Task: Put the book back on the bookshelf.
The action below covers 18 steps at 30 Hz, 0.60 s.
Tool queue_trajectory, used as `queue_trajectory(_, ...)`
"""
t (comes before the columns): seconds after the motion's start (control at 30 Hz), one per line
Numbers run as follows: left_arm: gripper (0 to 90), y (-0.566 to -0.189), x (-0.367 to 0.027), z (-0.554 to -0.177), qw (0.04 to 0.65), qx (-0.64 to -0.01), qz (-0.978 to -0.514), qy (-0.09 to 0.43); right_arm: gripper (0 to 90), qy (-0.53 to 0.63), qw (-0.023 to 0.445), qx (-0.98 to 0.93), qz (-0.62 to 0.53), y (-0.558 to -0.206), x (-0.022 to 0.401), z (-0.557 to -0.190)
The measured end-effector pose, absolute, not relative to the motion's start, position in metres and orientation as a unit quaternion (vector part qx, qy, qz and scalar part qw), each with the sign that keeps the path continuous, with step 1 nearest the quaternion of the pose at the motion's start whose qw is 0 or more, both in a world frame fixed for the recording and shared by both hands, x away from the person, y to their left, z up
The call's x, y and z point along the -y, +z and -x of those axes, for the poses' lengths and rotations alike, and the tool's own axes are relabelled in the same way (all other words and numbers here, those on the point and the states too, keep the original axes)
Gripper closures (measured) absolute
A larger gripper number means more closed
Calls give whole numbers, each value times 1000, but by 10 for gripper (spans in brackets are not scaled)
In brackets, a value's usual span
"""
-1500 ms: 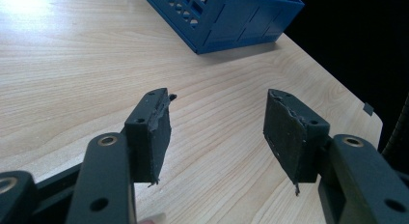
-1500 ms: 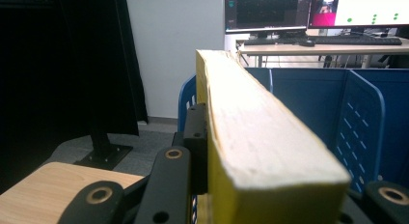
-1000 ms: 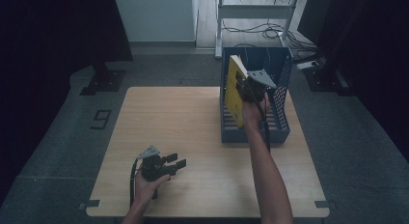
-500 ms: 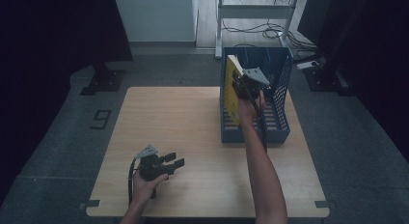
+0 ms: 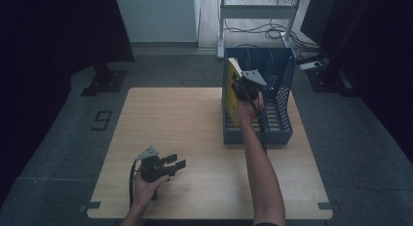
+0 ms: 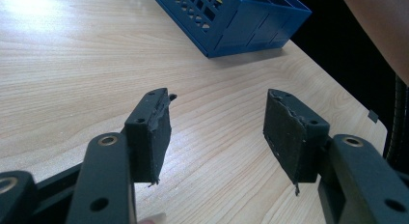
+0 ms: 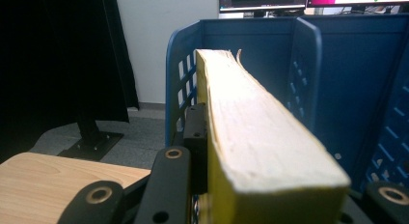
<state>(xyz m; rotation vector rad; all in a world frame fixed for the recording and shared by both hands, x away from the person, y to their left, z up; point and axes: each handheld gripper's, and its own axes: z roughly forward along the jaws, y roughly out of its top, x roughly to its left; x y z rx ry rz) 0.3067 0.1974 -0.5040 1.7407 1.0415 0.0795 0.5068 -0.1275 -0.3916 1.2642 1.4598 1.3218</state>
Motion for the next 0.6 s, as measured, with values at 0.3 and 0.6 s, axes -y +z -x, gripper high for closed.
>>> queue_trajectory(0.3,427,-505,-198,-307,526,-438,-728,33,743,512,387,-580,-501,-410,122,-512)
queue_trajectory(0.6,426,-506,-196,-306,525,-438,-729,33,742,509,385,-585,-500,-420,120,-509)
